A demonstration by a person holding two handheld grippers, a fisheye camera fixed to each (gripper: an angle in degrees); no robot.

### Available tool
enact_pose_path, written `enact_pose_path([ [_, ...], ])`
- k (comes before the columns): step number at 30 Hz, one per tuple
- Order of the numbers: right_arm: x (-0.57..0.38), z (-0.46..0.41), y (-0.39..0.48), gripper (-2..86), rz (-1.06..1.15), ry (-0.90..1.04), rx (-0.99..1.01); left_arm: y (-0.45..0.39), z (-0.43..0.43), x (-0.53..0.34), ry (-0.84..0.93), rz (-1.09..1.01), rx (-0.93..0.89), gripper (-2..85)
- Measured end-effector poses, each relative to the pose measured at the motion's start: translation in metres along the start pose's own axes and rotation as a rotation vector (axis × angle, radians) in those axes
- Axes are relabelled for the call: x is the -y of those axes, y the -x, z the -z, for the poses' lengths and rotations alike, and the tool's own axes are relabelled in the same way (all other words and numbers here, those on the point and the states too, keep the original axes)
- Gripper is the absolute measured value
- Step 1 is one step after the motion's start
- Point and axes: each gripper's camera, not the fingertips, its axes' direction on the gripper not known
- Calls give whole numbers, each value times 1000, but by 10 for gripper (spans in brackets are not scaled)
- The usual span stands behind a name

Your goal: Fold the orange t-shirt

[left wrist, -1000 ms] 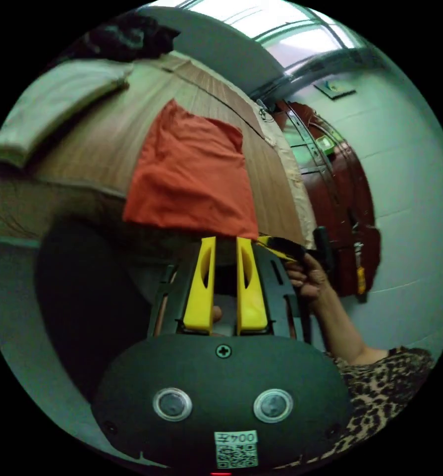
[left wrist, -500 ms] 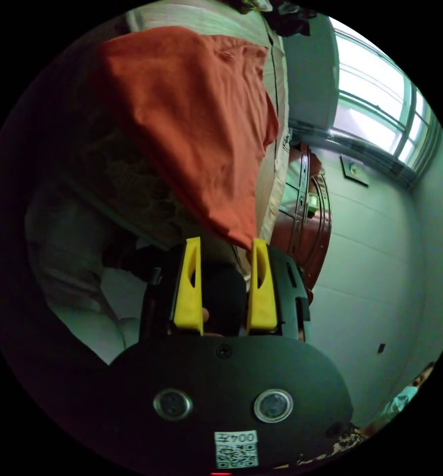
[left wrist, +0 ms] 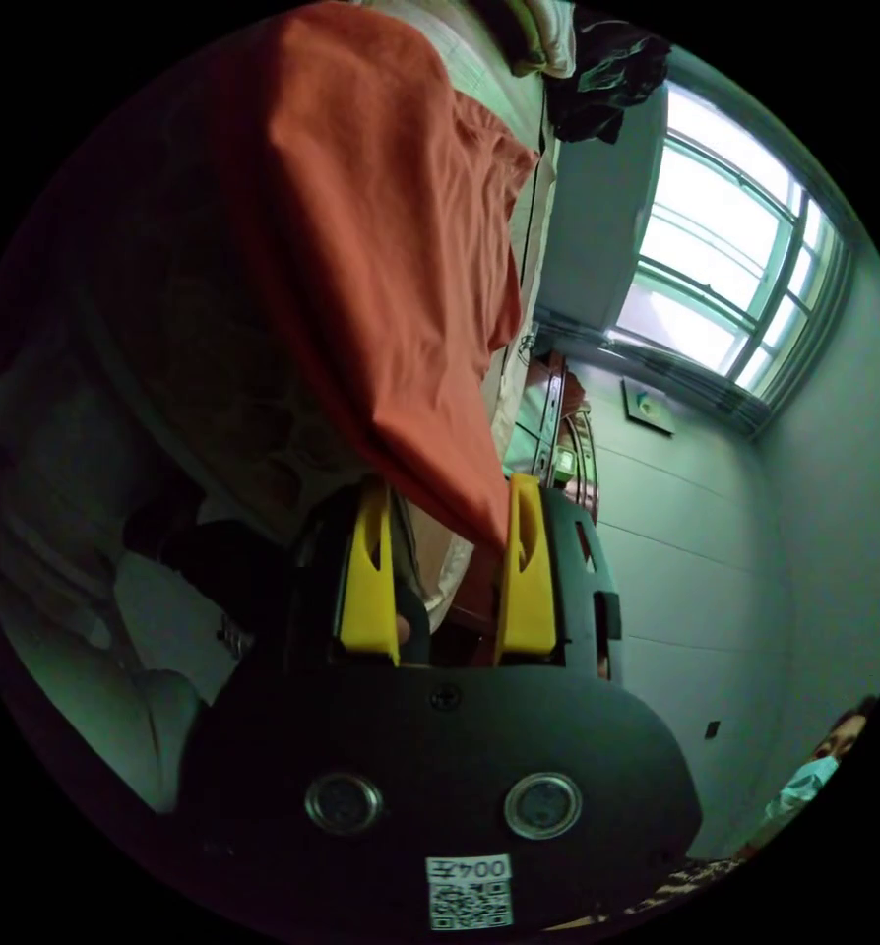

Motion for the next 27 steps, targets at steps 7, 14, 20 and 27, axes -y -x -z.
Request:
enact_pose_path([
  [7, -11, -7, 2, 32, 58, 46, 2, 3, 10, 14, 14, -73, 80, 54],
  [14, 40, 11, -63, 117, 67, 4, 102, -15, 38, 26, 39, -121, 99, 45],
  [20, 136, 6, -129, 153, -103, -49, 137, -7, 64, 36, 62, -78, 82, 46],
  [27, 185, -41, -162, 157, -234, -18, 186, 8, 74, 42, 77, -42, 52, 46],
])
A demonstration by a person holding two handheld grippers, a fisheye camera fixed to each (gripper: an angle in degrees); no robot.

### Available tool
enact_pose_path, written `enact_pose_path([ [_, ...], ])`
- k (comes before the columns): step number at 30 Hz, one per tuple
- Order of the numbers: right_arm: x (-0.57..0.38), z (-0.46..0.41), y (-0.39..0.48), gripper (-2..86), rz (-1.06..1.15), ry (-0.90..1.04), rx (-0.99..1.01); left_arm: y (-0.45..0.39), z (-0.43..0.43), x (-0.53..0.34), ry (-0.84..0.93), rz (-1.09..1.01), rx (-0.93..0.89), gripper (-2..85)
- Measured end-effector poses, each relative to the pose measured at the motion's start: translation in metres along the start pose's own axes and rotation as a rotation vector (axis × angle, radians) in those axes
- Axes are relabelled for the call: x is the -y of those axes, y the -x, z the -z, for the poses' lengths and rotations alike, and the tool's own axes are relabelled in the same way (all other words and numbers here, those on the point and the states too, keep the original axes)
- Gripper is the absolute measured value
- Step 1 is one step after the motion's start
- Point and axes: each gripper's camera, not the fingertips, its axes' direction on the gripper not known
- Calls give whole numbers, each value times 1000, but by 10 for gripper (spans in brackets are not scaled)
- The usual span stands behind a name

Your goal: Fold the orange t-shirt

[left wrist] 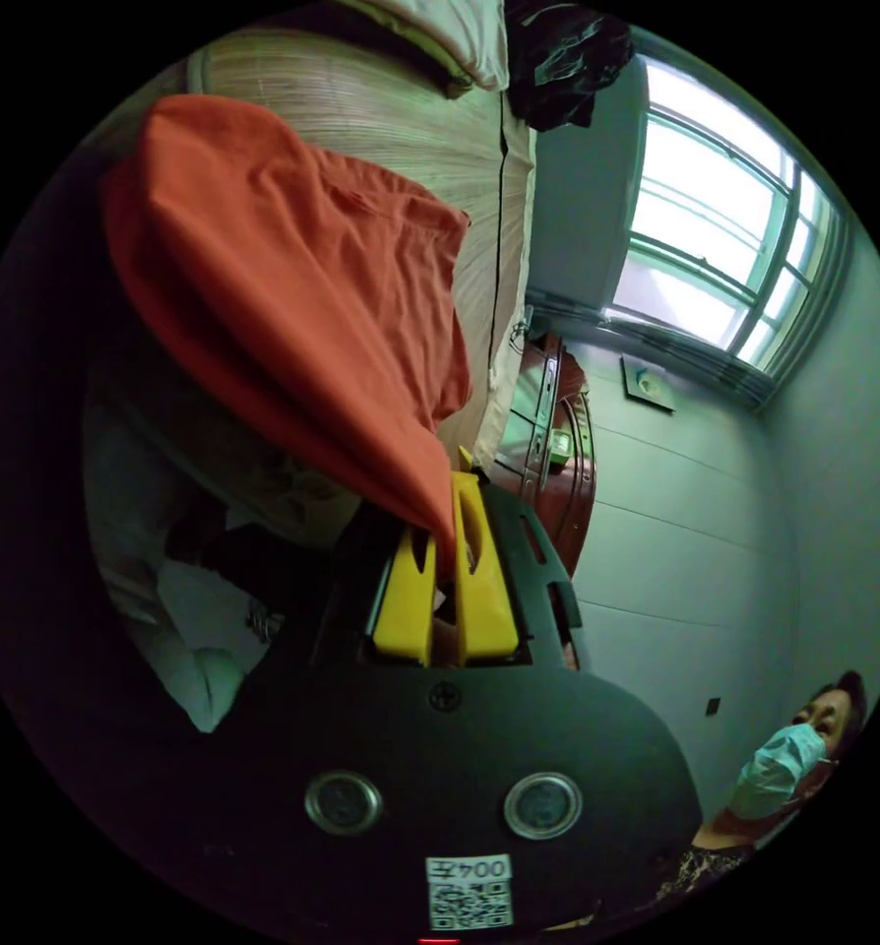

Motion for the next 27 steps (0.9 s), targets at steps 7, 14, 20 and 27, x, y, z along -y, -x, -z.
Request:
enact_pose_path([
  [7, 36, -38, -27, 160, 36, -38, 70, 1, 12, 6, 26, -5, -34, 47],
  [14, 92, -97, -39, 131, 104, -17, 50, 3, 34, 11, 35, -30, -42, 47],
  [20, 123, -146, -25, 49, 190, -25, -65, 3, 51, 20, 47, -87, -39, 45],
  [27, 111, -190, 80, 37, 428, -4, -55, -28, 108, 36, 6, -255, -75, 45],
])
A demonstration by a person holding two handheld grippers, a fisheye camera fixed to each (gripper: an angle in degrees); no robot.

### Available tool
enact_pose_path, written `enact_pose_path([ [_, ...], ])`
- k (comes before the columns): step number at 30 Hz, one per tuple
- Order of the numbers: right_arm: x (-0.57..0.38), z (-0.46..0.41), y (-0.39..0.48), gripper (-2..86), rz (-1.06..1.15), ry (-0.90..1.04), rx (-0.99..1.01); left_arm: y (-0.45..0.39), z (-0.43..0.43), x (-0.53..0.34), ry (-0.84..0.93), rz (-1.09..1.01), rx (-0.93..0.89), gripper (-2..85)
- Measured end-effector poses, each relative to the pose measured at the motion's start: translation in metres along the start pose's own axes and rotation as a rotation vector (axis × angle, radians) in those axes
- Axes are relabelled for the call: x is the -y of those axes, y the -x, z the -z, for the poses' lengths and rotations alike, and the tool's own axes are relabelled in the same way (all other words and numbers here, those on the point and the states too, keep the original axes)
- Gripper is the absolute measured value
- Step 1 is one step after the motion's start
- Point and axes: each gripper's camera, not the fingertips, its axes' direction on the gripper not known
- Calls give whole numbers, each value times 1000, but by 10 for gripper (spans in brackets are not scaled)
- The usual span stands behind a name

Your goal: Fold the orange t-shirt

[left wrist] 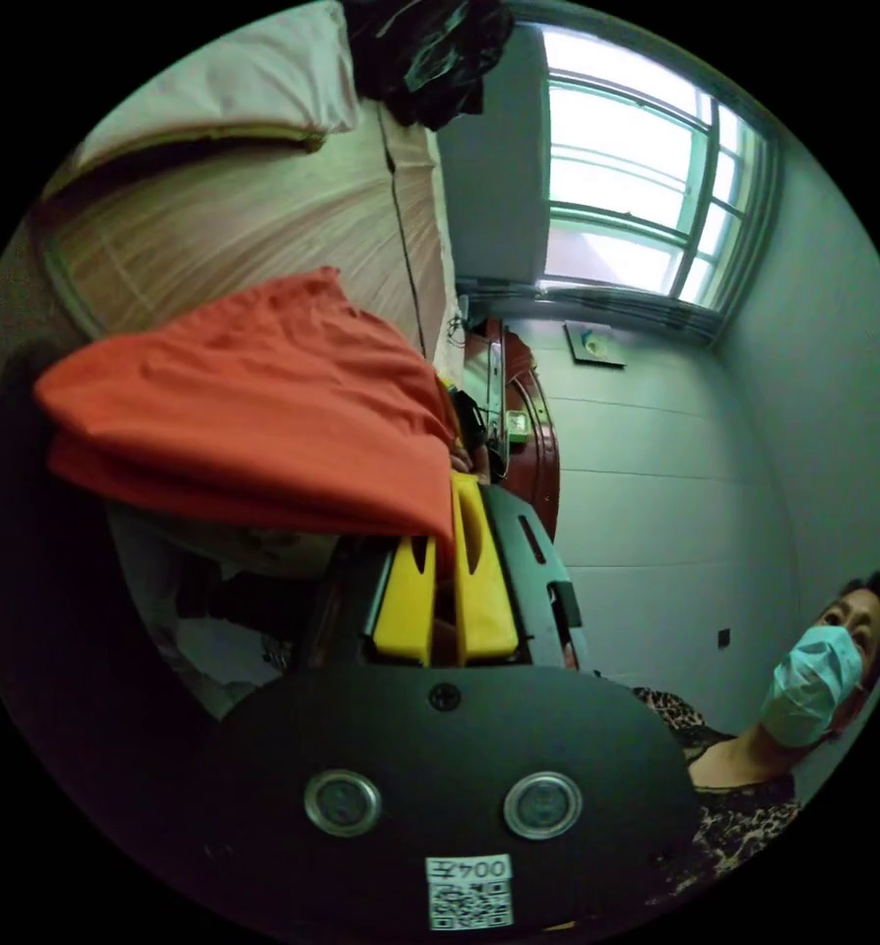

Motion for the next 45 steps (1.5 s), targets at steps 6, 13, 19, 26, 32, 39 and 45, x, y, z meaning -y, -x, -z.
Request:
enact_pose_path([
  [6, 43, -80, 104, 41, 134, 65, 7, -41, 82, 34, -81, -135, -73, 44],
  [13, 106, -234, 215, 44, 290, 123, 102, -104, 209, 95, -203, -344, 39, 43],
  [19, 149, -381, 250, 43, 450, 173, 226, -101, 293, 124, -337, -432, 128, 44],
  [26, 160, -594, 30, 42, 124, 422, -79, 135, 297, 135, -355, 179, -70, 44],
  [32, 153, -641, -24, 41, 108, 423, -74, 187, 296, 124, -377, 241, -157, 41],
  [39, 144, -673, 32, 43, 348, 392, -276, 142, 306, 136, -341, 146, -134, 49],
  [45, 126, -719, -54, 57, 97, 456, -326, 207, 282, 103, -389, 377, -288, 74],
])
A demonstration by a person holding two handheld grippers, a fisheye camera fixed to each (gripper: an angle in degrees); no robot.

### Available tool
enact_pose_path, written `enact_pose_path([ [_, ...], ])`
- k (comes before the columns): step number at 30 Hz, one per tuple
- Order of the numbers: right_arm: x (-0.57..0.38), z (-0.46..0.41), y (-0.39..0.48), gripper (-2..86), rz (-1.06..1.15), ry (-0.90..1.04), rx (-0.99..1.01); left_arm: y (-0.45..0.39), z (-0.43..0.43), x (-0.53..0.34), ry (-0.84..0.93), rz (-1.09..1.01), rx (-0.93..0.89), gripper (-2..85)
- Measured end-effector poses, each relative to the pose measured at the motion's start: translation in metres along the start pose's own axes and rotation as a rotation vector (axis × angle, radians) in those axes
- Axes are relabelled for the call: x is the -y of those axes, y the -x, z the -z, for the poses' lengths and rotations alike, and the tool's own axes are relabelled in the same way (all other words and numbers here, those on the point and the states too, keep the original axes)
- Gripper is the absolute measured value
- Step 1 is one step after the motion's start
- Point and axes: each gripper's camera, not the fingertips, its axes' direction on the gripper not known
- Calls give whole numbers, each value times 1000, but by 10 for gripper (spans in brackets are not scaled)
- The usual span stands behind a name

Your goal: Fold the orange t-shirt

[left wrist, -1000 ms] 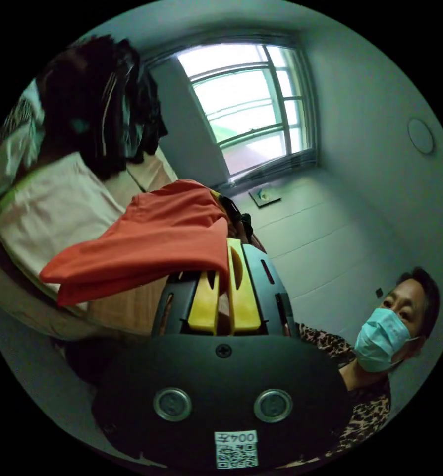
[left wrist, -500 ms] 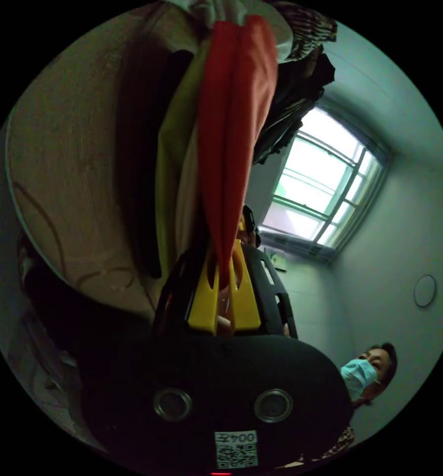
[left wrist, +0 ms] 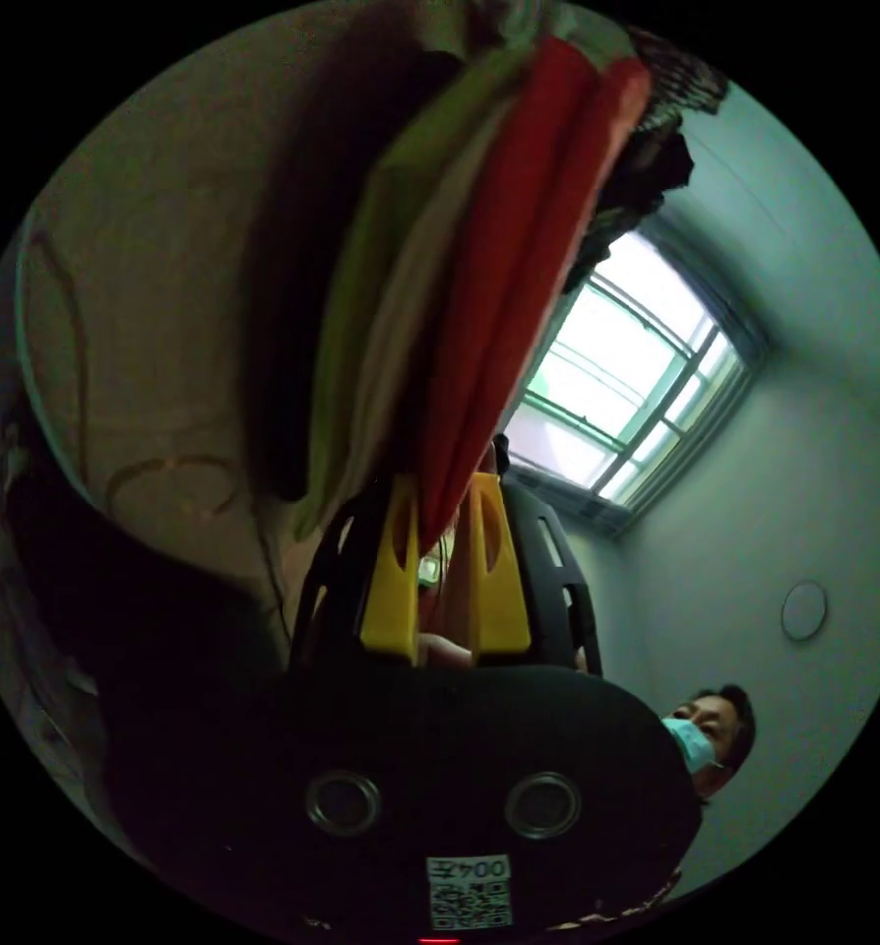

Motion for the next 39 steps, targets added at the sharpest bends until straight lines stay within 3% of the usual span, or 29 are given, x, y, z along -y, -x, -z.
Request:
enact_pose_path([
  [6, -74, -9, -12, 59, -9, -144, -3, -15, 9, -25, -28, -100, -26, 79],
  [9, -144, -32, 28, 43, 179, -239, -208, -25, 14, -41, -50, -164, 21, 71],
  [11, -208, -75, 85, 39, 418, -280, -361, -28, 19, -54, -89, -202, 43, 60],
  [13, -251, -113, 125, 34, 581, -293, -390, -34, 24, -73, -146, -255, 118, 45],
  [16, -293, -187, 173, 39, 746, -211, -417, -38, 24, -97, -224, -295, 212, 29],
  [19, -309, -270, 182, 43, 809, -95, -580, -50, 17, -110, -273, -351, 300, 20],
  [26, -334, -261, 200, 44, 852, -165, -785, -167, -77, -102, -379, -827, 764, 9],
  [29, -320, -280, 183, 32, 808, -58, -818, -205, -156, -91, -401, -1090, 1133, 9],
  [33, -316, -300, 184, 8, 792, -15, -845, -182, -256, -47, -172, -1110, 1528, 8],
  [36, -324, -280, 200, -2, 761, -5, -806, -177, -287, -50, -210, -1154, 1605, 8],
  [39, -348, -241, 194, -6, 731, -16, -797, -183, -302, -48, -221, -1113, 1568, 8],
])
